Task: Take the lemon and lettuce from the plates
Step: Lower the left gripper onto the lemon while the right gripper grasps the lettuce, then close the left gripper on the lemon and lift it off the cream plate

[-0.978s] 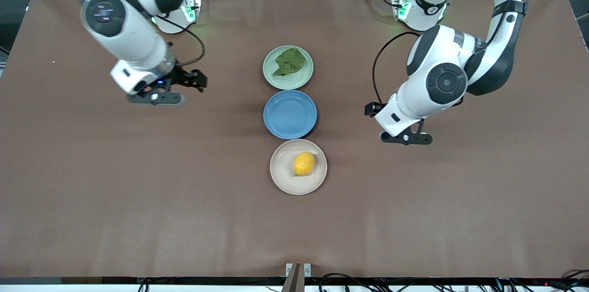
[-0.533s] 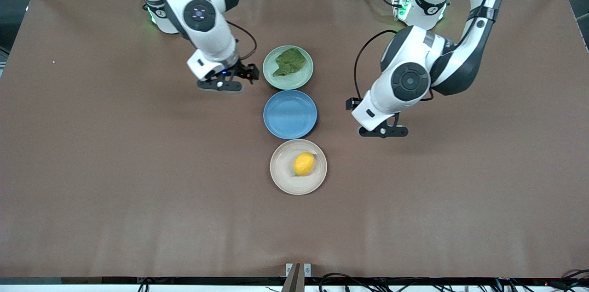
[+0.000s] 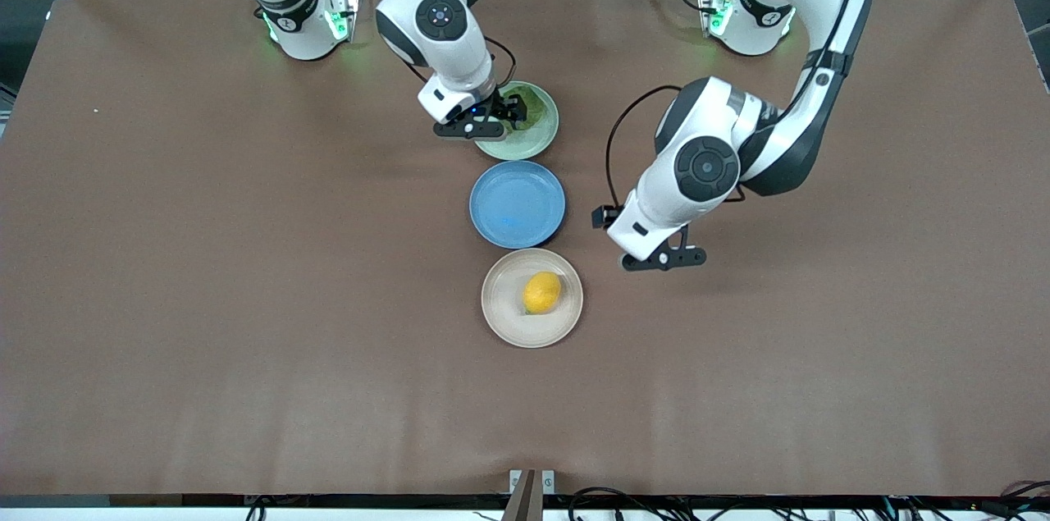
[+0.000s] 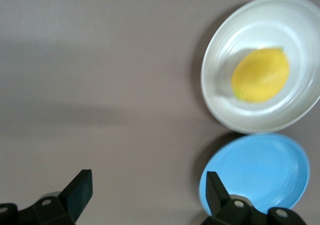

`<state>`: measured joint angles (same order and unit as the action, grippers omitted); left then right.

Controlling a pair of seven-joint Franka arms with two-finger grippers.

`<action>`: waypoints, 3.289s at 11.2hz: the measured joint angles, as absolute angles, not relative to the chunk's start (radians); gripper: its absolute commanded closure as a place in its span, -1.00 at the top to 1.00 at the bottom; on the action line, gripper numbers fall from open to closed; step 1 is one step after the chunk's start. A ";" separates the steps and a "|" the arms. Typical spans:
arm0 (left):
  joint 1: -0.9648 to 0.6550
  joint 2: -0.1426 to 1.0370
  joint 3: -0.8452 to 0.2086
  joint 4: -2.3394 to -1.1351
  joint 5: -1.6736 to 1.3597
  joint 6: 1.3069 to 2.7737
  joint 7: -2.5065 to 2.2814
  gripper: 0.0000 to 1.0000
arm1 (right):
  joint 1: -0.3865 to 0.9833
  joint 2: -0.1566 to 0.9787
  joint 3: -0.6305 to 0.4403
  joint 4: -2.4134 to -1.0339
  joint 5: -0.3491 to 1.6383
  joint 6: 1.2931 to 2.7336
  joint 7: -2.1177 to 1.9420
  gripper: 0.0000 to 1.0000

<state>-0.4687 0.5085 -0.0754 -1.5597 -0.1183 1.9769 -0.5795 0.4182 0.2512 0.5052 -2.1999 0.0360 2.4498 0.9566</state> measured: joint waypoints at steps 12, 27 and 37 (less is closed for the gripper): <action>-0.579 0.744 -0.073 -1.464 0.035 2.437 -0.513 1.00 | 0.544 0.501 0.501 -2.216 -0.477 2.637 1.472 -0.69; -0.626 0.859 -0.067 -1.463 0.035 2.694 -0.705 1.00 | 0.408 0.407 0.479 -2.175 -0.492 2.637 1.406 -1.00; -0.632 0.879 -0.067 -1.457 0.035 2.759 -0.870 -1.00 | 0.021 0.374 0.463 -2.152 -0.491 2.491 0.872 -1.00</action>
